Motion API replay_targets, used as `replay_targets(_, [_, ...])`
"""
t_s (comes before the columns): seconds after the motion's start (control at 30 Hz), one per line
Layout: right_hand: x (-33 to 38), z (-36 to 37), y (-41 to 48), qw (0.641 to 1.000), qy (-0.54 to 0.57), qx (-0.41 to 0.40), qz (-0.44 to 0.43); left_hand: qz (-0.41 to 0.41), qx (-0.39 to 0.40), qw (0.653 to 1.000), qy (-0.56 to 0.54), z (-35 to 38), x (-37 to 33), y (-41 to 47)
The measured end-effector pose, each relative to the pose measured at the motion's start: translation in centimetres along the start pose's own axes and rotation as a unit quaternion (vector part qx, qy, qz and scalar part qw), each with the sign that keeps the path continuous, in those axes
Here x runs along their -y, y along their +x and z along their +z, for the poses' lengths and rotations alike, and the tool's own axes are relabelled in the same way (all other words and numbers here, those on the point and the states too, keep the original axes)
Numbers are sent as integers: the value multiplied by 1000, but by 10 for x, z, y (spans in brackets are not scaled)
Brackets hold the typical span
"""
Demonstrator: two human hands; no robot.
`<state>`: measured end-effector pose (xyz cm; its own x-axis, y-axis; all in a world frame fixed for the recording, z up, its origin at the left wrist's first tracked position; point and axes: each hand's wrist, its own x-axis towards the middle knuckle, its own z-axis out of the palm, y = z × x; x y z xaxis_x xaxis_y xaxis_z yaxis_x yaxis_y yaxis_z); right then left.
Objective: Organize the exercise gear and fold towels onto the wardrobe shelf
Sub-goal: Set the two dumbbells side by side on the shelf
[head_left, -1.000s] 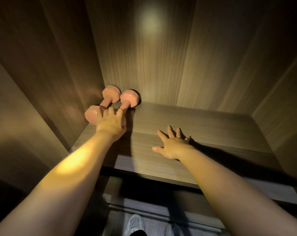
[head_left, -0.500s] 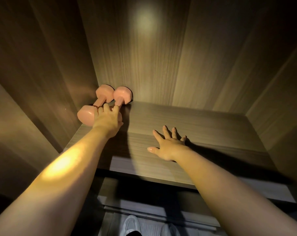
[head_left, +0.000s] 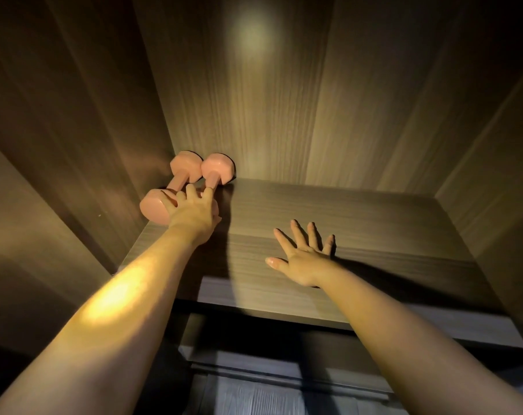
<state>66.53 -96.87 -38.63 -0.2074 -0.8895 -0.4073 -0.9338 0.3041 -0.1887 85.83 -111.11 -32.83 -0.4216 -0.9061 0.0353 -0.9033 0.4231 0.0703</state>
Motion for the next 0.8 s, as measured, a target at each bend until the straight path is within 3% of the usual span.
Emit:
replay_targets(0.1, [1, 0, 2, 1000, 1, 4, -1, 4, -4, 1000, 18, 0, 0, 1])
replay_targets(0.2, [-8, -15, -10, 1000, 8, 10, -20, -8, -6, 995, 102, -6, -9, -10])
replay_targets(0.3, [-26, -43, -38, 1000, 22, -12, -7, 26, -11, 993, 112, -22, -32, -38])
replay_targets(0.4, [-34, -75, -80, 999, 12, -48, 19, 60, 44, 994, 86, -44, -68, -74])
replay_targets(0.5, [-29, -105, -132, 999, 2, -7, 36, 92, 103, 988, 64, -81, -113, -111])
replay_targets(0.63, [-18, -128, -215, 998, 12, -4, 54, 132, 119, 984, 2, -138, -151, -163])
replay_targets(0.8, [-23, -149, -305, 992, 69, -20, 107, 213, 162, 963, 17, -198, -167, -208])
